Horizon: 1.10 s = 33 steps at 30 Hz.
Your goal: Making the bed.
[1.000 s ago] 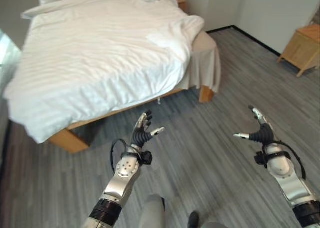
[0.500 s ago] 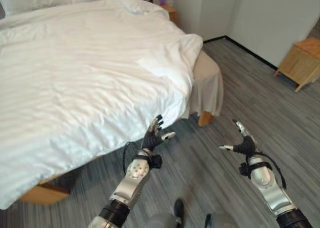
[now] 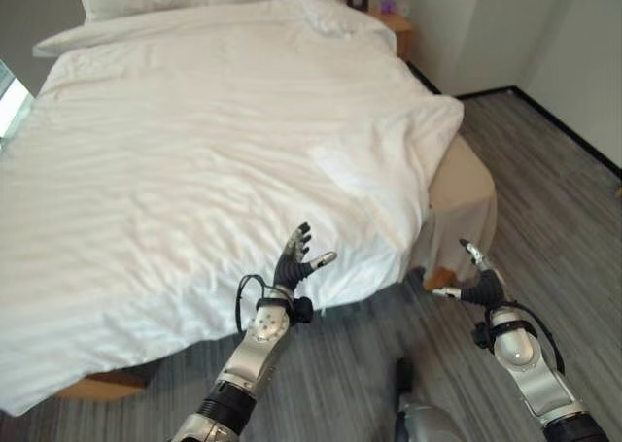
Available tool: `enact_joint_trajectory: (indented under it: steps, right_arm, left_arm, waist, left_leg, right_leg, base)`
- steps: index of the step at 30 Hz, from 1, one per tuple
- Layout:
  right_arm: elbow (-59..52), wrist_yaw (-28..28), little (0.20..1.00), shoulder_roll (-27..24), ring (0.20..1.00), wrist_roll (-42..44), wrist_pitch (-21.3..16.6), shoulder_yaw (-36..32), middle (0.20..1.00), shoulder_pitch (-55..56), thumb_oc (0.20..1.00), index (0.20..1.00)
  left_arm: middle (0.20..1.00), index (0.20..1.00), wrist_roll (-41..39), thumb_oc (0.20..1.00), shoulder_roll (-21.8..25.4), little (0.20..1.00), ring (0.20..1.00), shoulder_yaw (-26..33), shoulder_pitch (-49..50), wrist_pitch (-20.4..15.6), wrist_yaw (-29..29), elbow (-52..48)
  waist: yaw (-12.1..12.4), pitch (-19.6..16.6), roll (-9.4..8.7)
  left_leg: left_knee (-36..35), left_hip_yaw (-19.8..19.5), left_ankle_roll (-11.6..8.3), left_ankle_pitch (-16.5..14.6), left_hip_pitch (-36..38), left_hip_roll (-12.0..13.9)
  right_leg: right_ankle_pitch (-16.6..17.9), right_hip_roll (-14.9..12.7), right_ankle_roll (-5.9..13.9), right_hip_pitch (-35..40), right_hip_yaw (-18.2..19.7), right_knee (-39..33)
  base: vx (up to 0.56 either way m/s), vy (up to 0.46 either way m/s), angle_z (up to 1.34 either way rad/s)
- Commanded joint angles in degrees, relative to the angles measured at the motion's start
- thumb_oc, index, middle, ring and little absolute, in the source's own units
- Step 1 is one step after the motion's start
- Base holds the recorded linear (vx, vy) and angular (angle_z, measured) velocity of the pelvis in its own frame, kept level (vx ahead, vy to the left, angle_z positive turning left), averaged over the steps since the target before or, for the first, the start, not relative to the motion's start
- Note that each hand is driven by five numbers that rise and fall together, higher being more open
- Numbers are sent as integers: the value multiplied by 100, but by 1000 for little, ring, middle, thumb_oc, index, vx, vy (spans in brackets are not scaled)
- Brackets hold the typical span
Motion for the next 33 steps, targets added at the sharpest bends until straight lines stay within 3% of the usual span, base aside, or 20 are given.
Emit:
enact_joint_trajectory:
  steps: [1, 2, 4, 6, 7, 8, 9, 12, 14, 15, 16, 18, 19, 21, 22, 24, 26, 29, 31, 33]
  right_arm:
    - [-423, -379, 1000, -348, 1000, -282, -174, -72, 1000, -445, 1000, 1000]
    - [-404, -498, 1000, -397, 1000, -378, -107, -109, 1000, -493, 1000, 1000]
    - [-314, -766, 1000, -566, 1000, -818, 95, -214, 1000, -629, 1000, 1000]
    - [-155, -1050, 1000, -733, 1000, -1240, 259, -332, 1000, -835, 1000, 1000]
    - [-71, -1216, 1000, -812, 1000, -1338, 334, -459, 1000, -971, 1000, 1000]
    - [-70, -1217, 1000, -812, 1000, -1338, 334, -458, 1000, -972, 1000, 1000]
    - [342, -1706, 1000, -1122, 1000, -1315, 595, -823, 1000, -1527, 1000, 1000]
    - [649, -1870, 1000, -1472, 1000, -1282, 753, -1004, 1000, -1899, 1000, 1000]
    - [733, -1855, 1000, -1519, 1000, -1221, 753, -1058, 1000, -1973, 1000, 1000]
    - [759, -1820, 1000, -1658, 1000, -1243, 831, -1089, 1000, -2011, 1000, 1000]
    - [699, -1731, 1000, -1717, 1000, -1345, 895, -1115, 1000, -2055, 1000, 1000]
    - [645, -1739, 1000, -1836, 1000, -1511, 973, -1206, 1000, -2100, 1000, 1000]
    - [641, -1737, 1000, -1839, 1000, -1513, 974, -1209, 1000, -2101, 1000, 1000]
    - [600, -1820, 1000, -1923, 1000, -1512, 1023, -1314, 1000, -2149, 1000, 1000]
    - [603, -1822, 1000, -1923, 1000, -1510, 1022, -1317, 1000, -2154, 1000, 1000]
    - [540, -1692, 1000, -2057, 1000, -1499, 1068, -1261, 1000, -2106, 1000, 1000]
    - [466, -1445, 1000, -2101, 1000, -1615, 1095, -1224, 1000, -1926, 1000, 1000]
    - [337, -1334, 1000, -1856, 1000, -1583, 1079, -1277, 1000, -1725, 1000, 1000]
    - [314, -1291, 1000, -1493, 1000, -1451, 991, -1104, 1000, -1770, 1000, 1000]
    - [579, -1078, 1000, -1068, 1000, -1335, 863, -638, 1000, -1751, 1000, 1000]
  left_arm:
    - [1000, 1000, -102, 1000, 193, 1000, 1000, -8, -199, -360, 49, -678]
    - [1000, 1000, -128, 1000, 190, 1000, 1000, -13, -205, -365, 97, -725]
    - [1000, 1000, -216, 1000, 180, 1000, 1000, 16, -224, -421, 143, -833]
    - [1000, 1000, -171, 1000, 198, 1000, 1000, 28, -151, -469, 112, -929]
    - [1000, 1000, -147, 1000, 208, 1000, 1000, 66, -90, -505, 95, -937]
    - [1000, 1000, -147, 1000, 209, 1000, 1000, 66, -90, -505, 95, -937]
    - [1000, 1000, -336, 1000, 348, 1000, 1000, 154, 161, -593, 19, -1103]
    - [1000, 1000, -494, 1000, 525, 1000, 1000, 225, 478, -501, -129, -1208]
    - [1000, 1000, -562, 1000, 538, 1000, 1000, 203, 575, -488, -217, -1189]
    - [1000, 1000, -616, 1000, 568, 1000, 1000, 213, 738, -401, -277, -1089]
    - [1000, 1000, -608, 1000, 576, 1000, 1000, 217, 754, -364, -276, -1056]
    - [1000, 1000, -574, 1000, 627, 1000, 1000, 208, 785, -352, -303, -1065]
    - [1000, 1000, -573, 1000, 624, 1000, 1000, 209, 781, -352, -303, -1067]
    - [1000, 1000, -601, 1000, 663, 1000, 1000, 141, 697, -307, -380, -1070]
    - [1000, 1000, -603, 1000, 666, 1000, 1000, 142, 690, -305, -380, -1071]
    - [1000, 1000, -710, 1000, 688, 1000, 1000, 74, 633, -281, -552, -1051]
    - [1000, 1000, -711, 1000, 694, 1000, 1000, 53, 650, -271, -648, -997]
    - [1000, 1000, -738, 1000, 658, 1000, 1000, 117, 812, -191, -680, -991]
    - [1000, 1000, -837, 1000, 679, 1000, 1000, 286, 1049, -142, -653, -1025]
    - [1000, 1000, -946, 1000, 634, 1000, 1000, 369, 1283, -97, -706, -1023]
  waist:
    - [247, 427, -14]
    - [271, 496, -77]
    - [370, 559, -163]
    - [435, 509, -181]
    - [463, 455, -149]
    - [461, 454, -150]
    - [546, 285, -18]
    - [729, 243, -43]
    - [745, 231, -64]
    - [759, 190, -104]
    - [708, 230, -81]
    - [627, 307, 47]
    - [634, 293, 51]
    - [661, 346, 51]
    - [638, 343, 60]
    - [651, 330, -62]
    - [628, 259, -175]
    - [642, 131, -234]
    - [755, 73, -240]
    - [844, 44, -184]
  left_leg:
    - [1034, 67, -302, 1115, -1201, 1680]
    - [1260, 354, -222, 1143, -1400, 1740]
    - [1192, 915, -142, 842, -1693, 1699]
    - [675, 1253, 34, 375, -1822, 1233]
    - [420, 1464, 75, 447, -1911, 1011]
    - [413, 1463, 76, 451, -1910, 1008]
    - [-354, 2246, 119, 739, -1883, 748]
    - [-657, 1745, 184, 767, -1764, 566]
    - [-921, 1732, 216, 825, -1606, 583]
    - [-1158, 1583, 288, 847, -1431, 594]
    - [-1158, 1482, 323, 795, -1355, 621]
    - [-1158, 1212, 309, 778, -1247, 761]
    - [-1158, 1219, 309, 800, -1277, 766]
    - [-1158, 689, 277, 797, -1277, 706]
    - [-1158, 663, 276, 828, -1300, 718]
    - [-1158, 35, 197, 918, -1472, 661]
    - [-1158, -338, 162, 903, -1545, 589]
    - [-1158, -487, 116, 901, -1607, 595]
    - [-1158, -457, 44, 882, -1599, 699]
    - [-1158, -587, -123, 1047, -1737, 791]
  right_leg:
    - [-978, -502, 820, 773, -297, -93]
    - [-1045, -527, 760, 892, -415, -113]
    - [-1140, -601, 773, 1078, -640, -194]
    - [-1203, -646, 872, 1265, -813, -342]
    - [-1234, -617, 908, 1295, -940, -359]
    - [-1235, -619, 909, 1295, -941, -359]
    - [-1392, -417, 955, 1399, -1198, -318]
    - [-1514, -403, 1015, 1300, -1284, 336]
    - [-1570, -420, 1091, 1222, -1339, 704]
    - [-1333, -580, 1433, 896, -1333, 1753]
    - [-1083, -684, 1627, 615, -1244, 2356]
    - [-910, -633, 1675, 31, -871, 3378]
    - [-885, -629, 1675, -4, -866, 3379]
    - [-1129, -809, 1607, -25, -454, 2924]
    - [-1086, -797, 1603, -11, -487, 2872]
    - [-1338, -692, 1272, 219, 390, 1784]
    - [-1498, -626, 1183, 547, 1001, 1116]
    - [-1400, -691, 1164, 789, 876, 732]
    - [-1432, -704, 1154, 893, 565, 609]
    - [-1543, -535, 988, 1090, 387, 274]
  base:
    - [164, -252, -13]
    - [210, -311, 28]
    - [150, -135, 49]
    - [171, -34, 38]
    - [107, -12, 24]
    - [178, 31, 35]
    - [218, 65, 30]
    - [238, 74, 44]
    - [169, 62, 43]
    - [181, 78, 75]
    - [220, 81, 89]
    - [81, 15, 78]
    - [98, -33, 131]
    - [114, -81, 124]
    - [73, -192, 120]
    - [79, -283, 132]
    - [86, -244, 134]
    - [47, -188, 128]
    - [19, -267, 2]
    - [-23, -324, -7]
